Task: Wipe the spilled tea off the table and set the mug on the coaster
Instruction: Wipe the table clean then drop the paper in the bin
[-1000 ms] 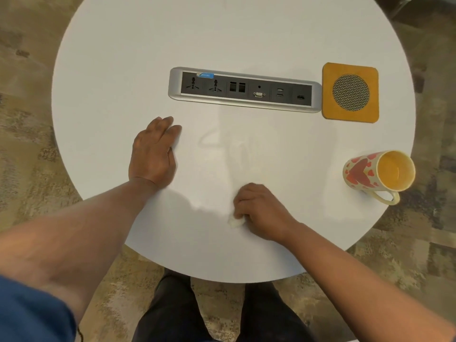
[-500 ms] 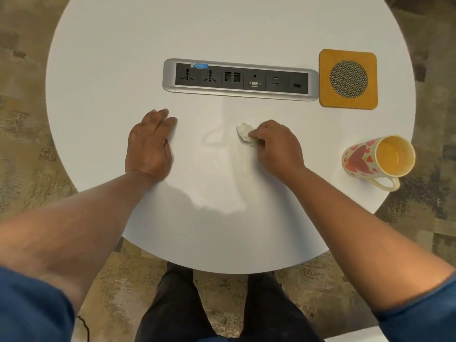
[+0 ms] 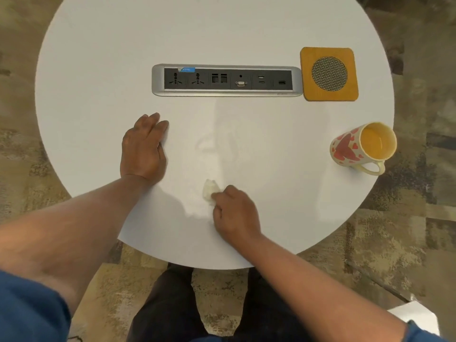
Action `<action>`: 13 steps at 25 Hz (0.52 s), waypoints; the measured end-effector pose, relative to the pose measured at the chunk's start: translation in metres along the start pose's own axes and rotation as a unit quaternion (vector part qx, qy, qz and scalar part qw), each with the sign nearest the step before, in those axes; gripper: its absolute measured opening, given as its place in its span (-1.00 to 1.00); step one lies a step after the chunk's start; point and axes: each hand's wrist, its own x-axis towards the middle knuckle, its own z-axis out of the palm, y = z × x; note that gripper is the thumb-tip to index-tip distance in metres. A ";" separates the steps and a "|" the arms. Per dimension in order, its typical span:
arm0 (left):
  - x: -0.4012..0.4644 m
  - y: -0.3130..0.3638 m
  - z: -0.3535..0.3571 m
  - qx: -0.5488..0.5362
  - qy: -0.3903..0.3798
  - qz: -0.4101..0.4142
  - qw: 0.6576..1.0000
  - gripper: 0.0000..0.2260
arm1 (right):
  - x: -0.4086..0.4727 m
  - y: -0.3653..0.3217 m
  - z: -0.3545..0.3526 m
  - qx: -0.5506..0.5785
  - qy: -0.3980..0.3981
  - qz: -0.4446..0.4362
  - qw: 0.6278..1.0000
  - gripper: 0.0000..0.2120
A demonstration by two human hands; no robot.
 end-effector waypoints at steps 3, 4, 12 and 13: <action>0.000 0.001 0.001 0.019 -0.009 0.002 1.000 -0.55 | -0.008 -0.016 0.013 0.097 -0.051 -0.011 0.994 -0.74; 0.000 0.001 0.000 0.024 -0.009 0.001 1.000 -0.55 | -0.008 -0.017 0.010 0.155 -0.054 0.019 0.986 -0.75; 0.001 0.028 -0.011 0.153 -0.015 0.023 0.988 -0.48 | -0.011 0.041 -0.053 0.559 0.042 0.242 0.792 -0.72; 0.002 0.039 -0.011 0.152 -0.018 0.029 0.988 -0.47 | -0.015 0.052 -0.060 0.582 0.047 0.248 0.773 -0.68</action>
